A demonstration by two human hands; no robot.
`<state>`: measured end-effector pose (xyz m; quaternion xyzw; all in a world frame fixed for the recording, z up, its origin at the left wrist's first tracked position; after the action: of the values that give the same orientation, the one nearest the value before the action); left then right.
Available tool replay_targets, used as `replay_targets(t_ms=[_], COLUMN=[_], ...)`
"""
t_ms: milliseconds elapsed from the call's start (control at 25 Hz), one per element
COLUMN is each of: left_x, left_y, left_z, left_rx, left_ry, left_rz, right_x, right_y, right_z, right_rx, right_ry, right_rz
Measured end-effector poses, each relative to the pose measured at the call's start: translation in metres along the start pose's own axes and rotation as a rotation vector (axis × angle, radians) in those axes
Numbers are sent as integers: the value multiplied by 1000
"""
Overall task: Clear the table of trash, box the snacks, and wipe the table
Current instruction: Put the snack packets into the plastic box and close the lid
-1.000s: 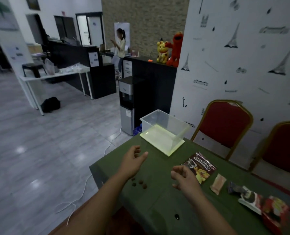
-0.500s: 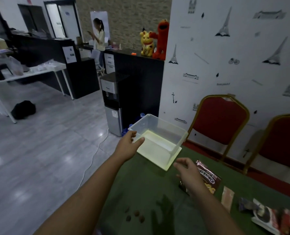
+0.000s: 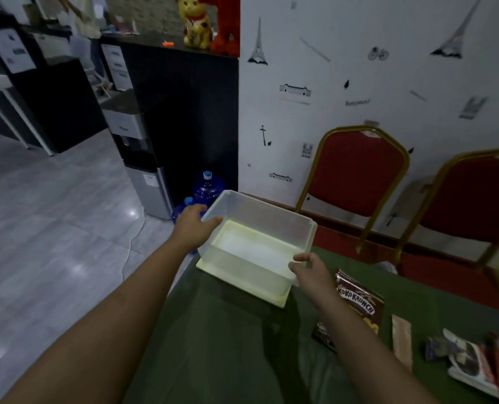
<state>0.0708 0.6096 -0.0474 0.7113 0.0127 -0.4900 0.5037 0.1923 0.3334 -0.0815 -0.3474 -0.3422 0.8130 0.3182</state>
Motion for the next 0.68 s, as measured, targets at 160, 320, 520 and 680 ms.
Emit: replay_targets(t_ms=[160,320,520,680], left_x=[25,35,20,9], left_y=[-10,-17,-13,10], left_z=[-17,-23,-15,13], left_rx=[-46,-95,-117,-77], left_ry=[-100,-107,-24,49], left_rz=[16,30,121,203], right_x=[-2,-3,-8,-37], right_y=[-1,0,1,7], right_z=[-5,-2,10,43], right_rx=[25,6,-24,-72], right_ry=[19,9,10,23], right_rz=[-14,-4,-57,-145])
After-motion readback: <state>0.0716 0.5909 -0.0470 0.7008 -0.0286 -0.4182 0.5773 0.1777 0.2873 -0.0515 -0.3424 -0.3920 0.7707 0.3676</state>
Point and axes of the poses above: each hand's wrist, its own z-axis away from the middle knuckle, its own x-axis out of the palm, y = z × x, the point moved 9 cm from there along -z, towards the middle knuckle, and after that the axes turned 8 degrees about x, right-handed, at the moved point
